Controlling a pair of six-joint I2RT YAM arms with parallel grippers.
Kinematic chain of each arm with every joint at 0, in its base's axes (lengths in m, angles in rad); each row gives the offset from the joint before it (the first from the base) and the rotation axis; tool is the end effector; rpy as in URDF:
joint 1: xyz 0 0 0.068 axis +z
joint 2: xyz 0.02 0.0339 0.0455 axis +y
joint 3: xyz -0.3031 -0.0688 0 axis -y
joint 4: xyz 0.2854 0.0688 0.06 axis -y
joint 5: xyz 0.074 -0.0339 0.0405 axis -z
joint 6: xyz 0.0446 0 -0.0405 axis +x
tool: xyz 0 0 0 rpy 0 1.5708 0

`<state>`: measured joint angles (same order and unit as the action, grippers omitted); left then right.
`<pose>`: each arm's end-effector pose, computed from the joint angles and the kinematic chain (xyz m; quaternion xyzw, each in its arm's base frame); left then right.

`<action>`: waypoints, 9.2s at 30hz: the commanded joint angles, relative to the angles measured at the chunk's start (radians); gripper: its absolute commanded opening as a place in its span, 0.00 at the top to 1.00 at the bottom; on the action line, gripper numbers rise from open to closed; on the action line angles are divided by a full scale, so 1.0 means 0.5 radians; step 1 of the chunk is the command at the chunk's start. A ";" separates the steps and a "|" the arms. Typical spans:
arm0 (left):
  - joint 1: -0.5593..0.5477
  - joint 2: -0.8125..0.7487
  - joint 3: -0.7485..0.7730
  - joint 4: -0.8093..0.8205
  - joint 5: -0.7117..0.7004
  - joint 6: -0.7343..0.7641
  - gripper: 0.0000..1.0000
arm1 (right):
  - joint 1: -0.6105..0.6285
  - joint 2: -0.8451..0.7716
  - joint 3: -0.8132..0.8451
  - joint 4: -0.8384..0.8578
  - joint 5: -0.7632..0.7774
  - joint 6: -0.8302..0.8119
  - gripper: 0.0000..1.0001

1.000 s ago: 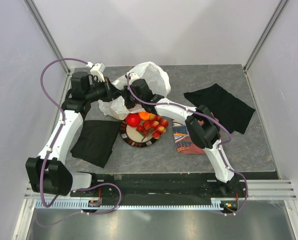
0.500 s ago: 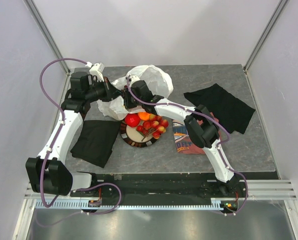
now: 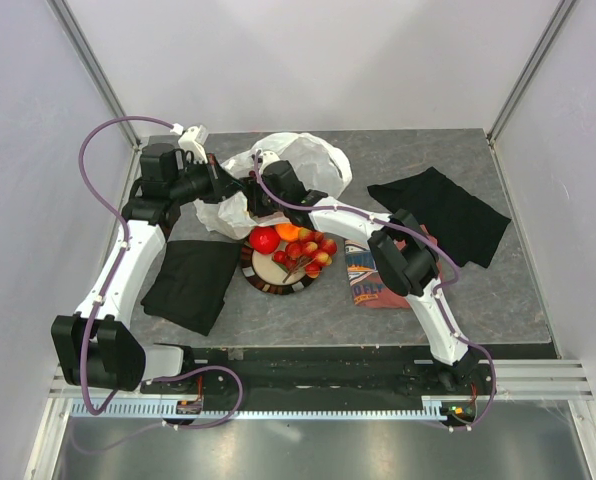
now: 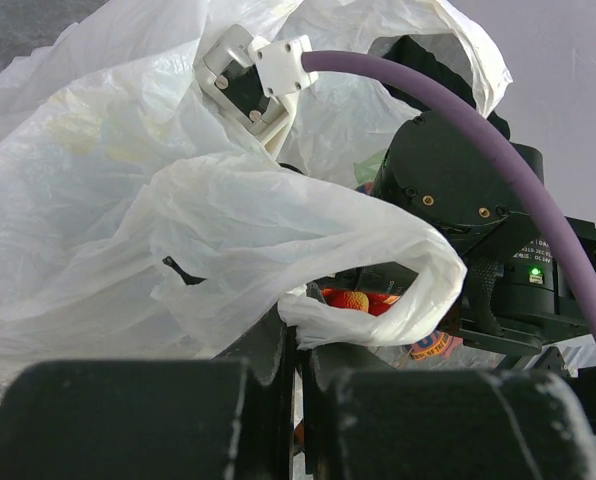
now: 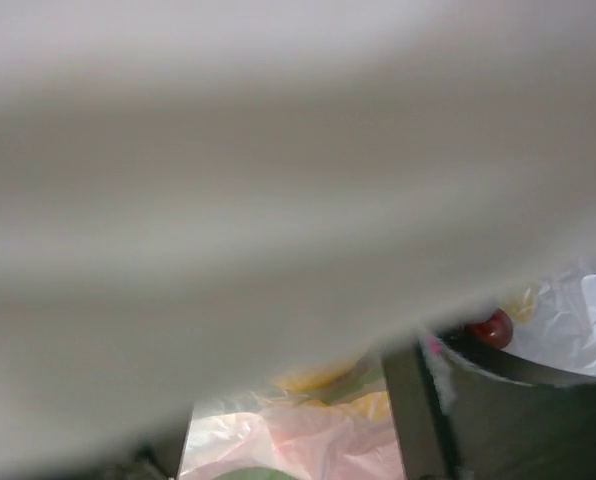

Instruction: Place the fruits into the plastic bag

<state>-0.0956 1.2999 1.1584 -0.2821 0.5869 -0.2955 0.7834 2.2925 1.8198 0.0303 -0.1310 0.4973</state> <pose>0.3273 -0.0562 0.3790 0.0760 0.8157 -0.3393 0.4623 0.4270 0.4335 0.2139 -0.1549 0.8296 0.3632 0.3948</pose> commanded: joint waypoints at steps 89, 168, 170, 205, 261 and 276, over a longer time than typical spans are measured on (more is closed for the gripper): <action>0.022 -0.001 0.058 0.033 0.109 -0.078 0.98 | -0.060 -1.624 -2.032 0.044 0.572 0.978 0.24; 0.025 -0.010 0.055 0.043 0.124 -0.090 0.98 | 0.213 -2.048 -2.112 0.258 0.793 0.574 1.00; 0.025 -0.007 0.055 0.043 0.124 -0.090 0.98 | 0.225 -2.100 -2.106 0.258 0.814 0.506 1.00; 0.029 -0.004 0.055 0.046 0.130 -0.087 0.98 | -0.152 -1.358 -0.787 0.320 0.514 -0.102 1.00; 0.047 -0.007 0.055 0.043 0.124 -0.090 0.98 | -0.134 -1.544 -1.145 0.174 0.765 -0.237 0.08; 0.050 0.002 0.052 0.043 0.118 -0.087 0.98 | -0.441 -1.585 -1.244 -0.478 1.259 -0.449 0.02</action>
<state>-0.0780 1.3010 1.1584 -0.2821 0.6331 -0.3180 0.5953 1.4818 1.2091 -0.1570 0.4583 0.2989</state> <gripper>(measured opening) 0.033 0.976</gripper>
